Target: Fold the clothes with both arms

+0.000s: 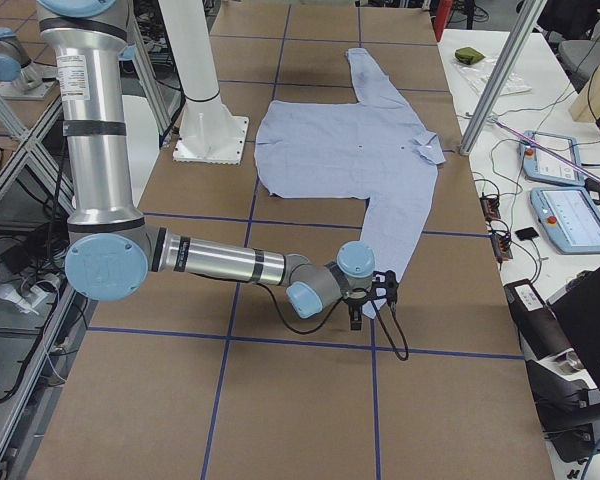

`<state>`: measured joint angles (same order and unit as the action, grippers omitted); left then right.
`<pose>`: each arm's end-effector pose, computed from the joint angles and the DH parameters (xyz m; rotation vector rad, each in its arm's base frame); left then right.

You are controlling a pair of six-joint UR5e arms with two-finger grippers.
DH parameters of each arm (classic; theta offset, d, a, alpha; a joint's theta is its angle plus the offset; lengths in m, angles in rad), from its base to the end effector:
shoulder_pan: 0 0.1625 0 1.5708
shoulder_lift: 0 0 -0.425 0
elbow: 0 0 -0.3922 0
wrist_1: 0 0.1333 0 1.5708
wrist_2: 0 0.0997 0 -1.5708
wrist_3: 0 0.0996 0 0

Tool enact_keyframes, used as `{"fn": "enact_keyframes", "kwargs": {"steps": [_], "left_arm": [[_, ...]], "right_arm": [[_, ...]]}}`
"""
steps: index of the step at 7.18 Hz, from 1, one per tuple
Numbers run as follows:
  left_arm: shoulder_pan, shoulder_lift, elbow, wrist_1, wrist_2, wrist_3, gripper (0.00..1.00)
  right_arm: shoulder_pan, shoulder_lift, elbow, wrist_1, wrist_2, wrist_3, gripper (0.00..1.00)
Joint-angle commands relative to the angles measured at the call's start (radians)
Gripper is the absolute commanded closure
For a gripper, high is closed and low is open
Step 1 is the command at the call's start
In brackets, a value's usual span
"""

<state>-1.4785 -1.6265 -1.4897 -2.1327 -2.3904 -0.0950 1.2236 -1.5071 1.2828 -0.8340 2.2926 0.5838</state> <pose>-0.0108 -0.5395 0.6043 0.4289 0.8432 0.2172 -0.1179 -0.5241 0.6901 0.1208 -0.8492 0.0370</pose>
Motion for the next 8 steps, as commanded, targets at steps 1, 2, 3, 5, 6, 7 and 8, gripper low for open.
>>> {"fn": "enact_keyframes", "kwargs": {"steps": [1, 2, 3, 5, 6, 7, 8], "left_arm": [[0.000, 0.002, 0.011, -0.019, -0.003, -0.002, 0.01], [0.000, 0.002, 0.011, -0.021, -0.003, -0.002, 0.01], [0.000, 0.002, 0.011, -0.021, -0.003, 0.000, 0.01], [0.000, 0.002, 0.011, -0.021, -0.003, 0.000, 0.01], [0.000, 0.001, 0.009, -0.021, -0.003, 0.000, 0.01], [0.000, 0.001, 0.009, -0.021, -0.003, 0.000, 0.01], [0.000, -0.001, 0.011, -0.021, -0.003, 0.000, 0.01]], "right_arm": [[-0.032, 0.027, -0.011, 0.016, 0.010, 0.002, 0.10], [-0.039, 0.028, -0.011, 0.010, 0.011, 0.002, 0.17], [-0.041, 0.028, -0.011, 0.007, 0.014, 0.002, 0.19], [-0.052, 0.028, -0.013, 0.006, 0.011, 0.002, 0.34], [-0.056, 0.030, -0.013, 0.004, 0.011, 0.002, 0.38], [-0.076, 0.030, -0.017, 0.004, 0.005, 0.001, 0.38], [-0.081, 0.030, -0.016, 0.003, 0.007, 0.001, 0.39]]}}
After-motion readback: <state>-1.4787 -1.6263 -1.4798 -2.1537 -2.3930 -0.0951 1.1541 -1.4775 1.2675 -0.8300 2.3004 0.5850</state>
